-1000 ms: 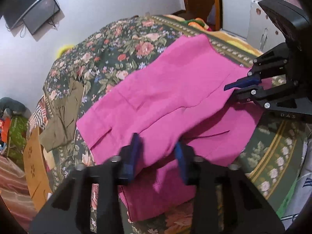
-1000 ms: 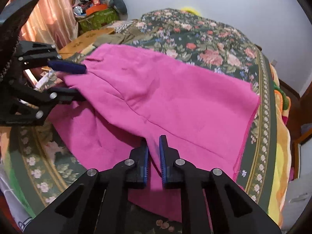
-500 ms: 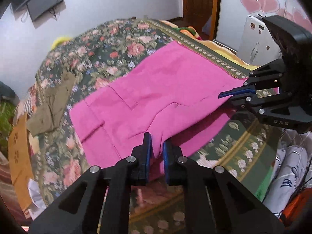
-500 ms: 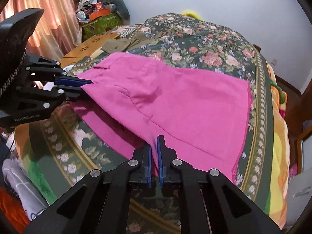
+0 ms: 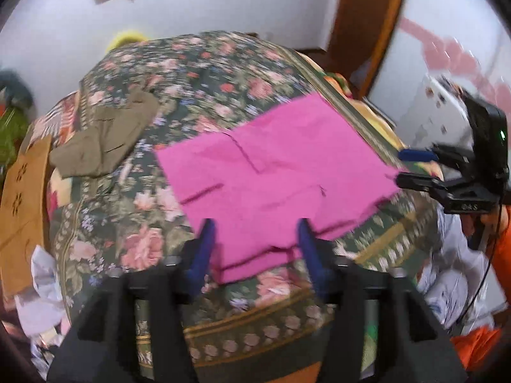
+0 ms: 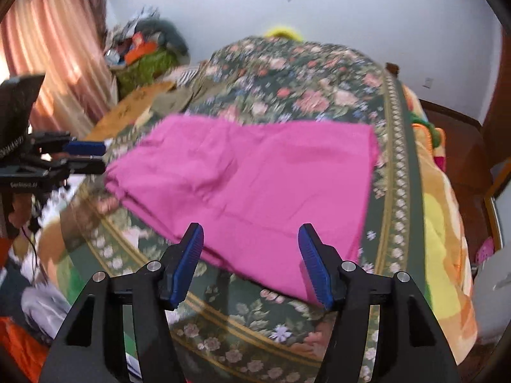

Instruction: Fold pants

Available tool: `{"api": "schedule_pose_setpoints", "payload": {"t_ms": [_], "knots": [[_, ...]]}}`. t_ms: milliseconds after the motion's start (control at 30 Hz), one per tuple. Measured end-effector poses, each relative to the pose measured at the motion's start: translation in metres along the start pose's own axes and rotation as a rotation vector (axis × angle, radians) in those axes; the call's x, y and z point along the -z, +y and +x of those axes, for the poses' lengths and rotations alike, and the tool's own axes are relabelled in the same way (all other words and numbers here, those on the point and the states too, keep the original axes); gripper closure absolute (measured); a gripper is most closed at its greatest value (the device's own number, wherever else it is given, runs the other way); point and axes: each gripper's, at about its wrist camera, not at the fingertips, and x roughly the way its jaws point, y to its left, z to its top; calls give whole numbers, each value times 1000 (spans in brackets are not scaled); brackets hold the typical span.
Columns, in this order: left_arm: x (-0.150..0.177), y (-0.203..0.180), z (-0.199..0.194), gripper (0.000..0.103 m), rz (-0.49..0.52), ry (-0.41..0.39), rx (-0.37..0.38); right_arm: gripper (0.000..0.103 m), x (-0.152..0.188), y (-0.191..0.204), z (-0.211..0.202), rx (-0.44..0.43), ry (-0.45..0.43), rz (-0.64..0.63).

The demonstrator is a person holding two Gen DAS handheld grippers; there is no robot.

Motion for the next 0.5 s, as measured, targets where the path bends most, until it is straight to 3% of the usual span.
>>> {"api": "schedule_pose_setpoints", "payload": {"t_ms": [67, 200, 300, 433, 500], "knots": [[-3, 9, 6, 39, -52, 14, -10, 45, -3, -7, -2, 0, -20, 43], [1, 22, 36, 39, -179, 96, 41, 45, -1, -21, 14, 21, -1, 122], [8, 20, 52, 55, -193, 128, 6, 45, 9, -26, 28, 19, 41, 159], [12, 9, 45, 78, -137, 86, -47, 45, 27, -30, 45, 20, 109, 160], [11, 6, 39, 79, -115, 71, -69, 45, 31, -28, 44, 36, 100, 115]]}}
